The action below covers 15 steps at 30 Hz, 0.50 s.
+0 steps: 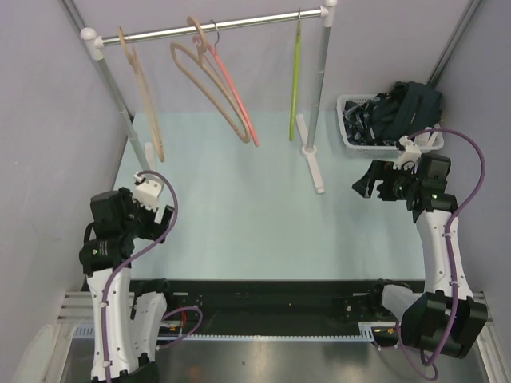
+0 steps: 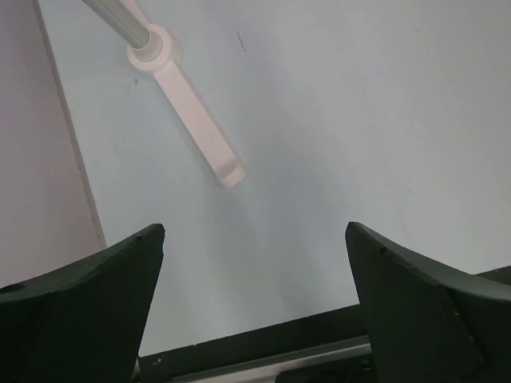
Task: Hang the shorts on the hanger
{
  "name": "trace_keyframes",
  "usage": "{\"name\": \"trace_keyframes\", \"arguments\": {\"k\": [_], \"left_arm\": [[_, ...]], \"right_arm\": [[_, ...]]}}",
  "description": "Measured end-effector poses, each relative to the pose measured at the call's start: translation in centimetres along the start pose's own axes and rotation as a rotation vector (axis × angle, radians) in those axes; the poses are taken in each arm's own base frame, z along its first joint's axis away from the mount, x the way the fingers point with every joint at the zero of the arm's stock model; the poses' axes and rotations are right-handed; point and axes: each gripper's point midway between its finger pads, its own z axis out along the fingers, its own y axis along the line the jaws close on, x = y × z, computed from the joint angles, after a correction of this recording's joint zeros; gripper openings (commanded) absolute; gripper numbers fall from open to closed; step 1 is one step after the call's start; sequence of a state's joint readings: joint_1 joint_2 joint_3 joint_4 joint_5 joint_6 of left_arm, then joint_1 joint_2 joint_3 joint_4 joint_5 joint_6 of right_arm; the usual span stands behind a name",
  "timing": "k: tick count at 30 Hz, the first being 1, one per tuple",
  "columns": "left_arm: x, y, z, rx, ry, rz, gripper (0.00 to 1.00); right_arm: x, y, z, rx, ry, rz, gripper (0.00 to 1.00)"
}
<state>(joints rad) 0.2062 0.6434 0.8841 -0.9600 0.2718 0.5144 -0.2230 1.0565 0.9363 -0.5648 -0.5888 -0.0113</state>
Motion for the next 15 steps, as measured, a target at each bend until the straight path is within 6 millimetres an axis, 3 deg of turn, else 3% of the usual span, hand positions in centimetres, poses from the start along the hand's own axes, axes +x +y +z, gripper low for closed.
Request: {"name": "trace_keyframes", "arguments": {"k": [8,15], "left_arm": [[-2.7,2.3,-0.8,-0.096,-0.039,-0.082,1.00],[-5.0,4.2,-1.5,-0.187,-0.072,-0.233,1.00]], "right_arm": [[-0.8,-0.8,1.4,0.003,0.044,0.048,1.00],[-4.2,-1.4,1.6,0.011,0.010,0.068,1.00]]}}
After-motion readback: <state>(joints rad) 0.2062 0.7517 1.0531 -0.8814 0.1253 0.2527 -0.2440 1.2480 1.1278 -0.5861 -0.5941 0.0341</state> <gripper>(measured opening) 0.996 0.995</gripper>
